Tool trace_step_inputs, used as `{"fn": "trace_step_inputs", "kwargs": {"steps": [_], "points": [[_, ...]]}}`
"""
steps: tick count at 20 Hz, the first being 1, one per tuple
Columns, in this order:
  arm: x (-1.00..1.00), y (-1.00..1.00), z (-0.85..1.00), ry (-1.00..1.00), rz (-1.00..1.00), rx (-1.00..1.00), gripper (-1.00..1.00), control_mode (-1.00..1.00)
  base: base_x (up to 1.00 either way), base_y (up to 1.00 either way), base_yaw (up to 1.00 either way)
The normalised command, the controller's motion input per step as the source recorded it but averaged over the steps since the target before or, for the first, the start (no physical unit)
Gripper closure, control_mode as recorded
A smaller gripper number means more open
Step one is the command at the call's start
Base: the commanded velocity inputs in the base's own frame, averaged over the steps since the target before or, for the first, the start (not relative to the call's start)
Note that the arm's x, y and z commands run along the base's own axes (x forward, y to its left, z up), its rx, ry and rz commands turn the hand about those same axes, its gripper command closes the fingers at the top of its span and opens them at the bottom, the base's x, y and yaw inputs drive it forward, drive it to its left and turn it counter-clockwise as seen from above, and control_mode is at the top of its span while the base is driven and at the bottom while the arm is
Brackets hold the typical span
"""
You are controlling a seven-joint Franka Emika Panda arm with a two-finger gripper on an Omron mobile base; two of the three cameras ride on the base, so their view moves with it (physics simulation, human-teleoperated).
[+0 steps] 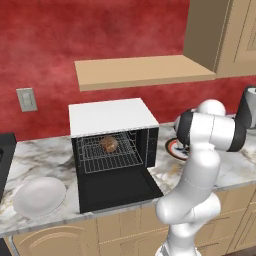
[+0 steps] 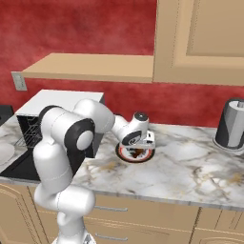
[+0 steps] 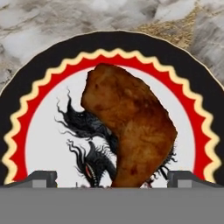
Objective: Open the toaster oven door. Place the bread on the bottom rack in the toaster oven and place the chicken drumstick on the top rack.
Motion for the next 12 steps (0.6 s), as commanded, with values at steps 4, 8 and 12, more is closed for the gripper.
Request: {"fn": "trace_step_inputs", "kwargs": {"steps": [4,8,12], "points": [[0.10,-0.03,-0.04,0.00,0.02,0.00,-1.00,-1.00,0.00,0.00,0.00],[0.11,-0.04,-0.07,0.00,0.03,0.00,-1.00,-1.00,0.00,0.00,0.00],[0.11,-0.07,-0.08,0.00,0.02,0.00,-1.00,-1.00,0.00,0.00,0.00]]}}
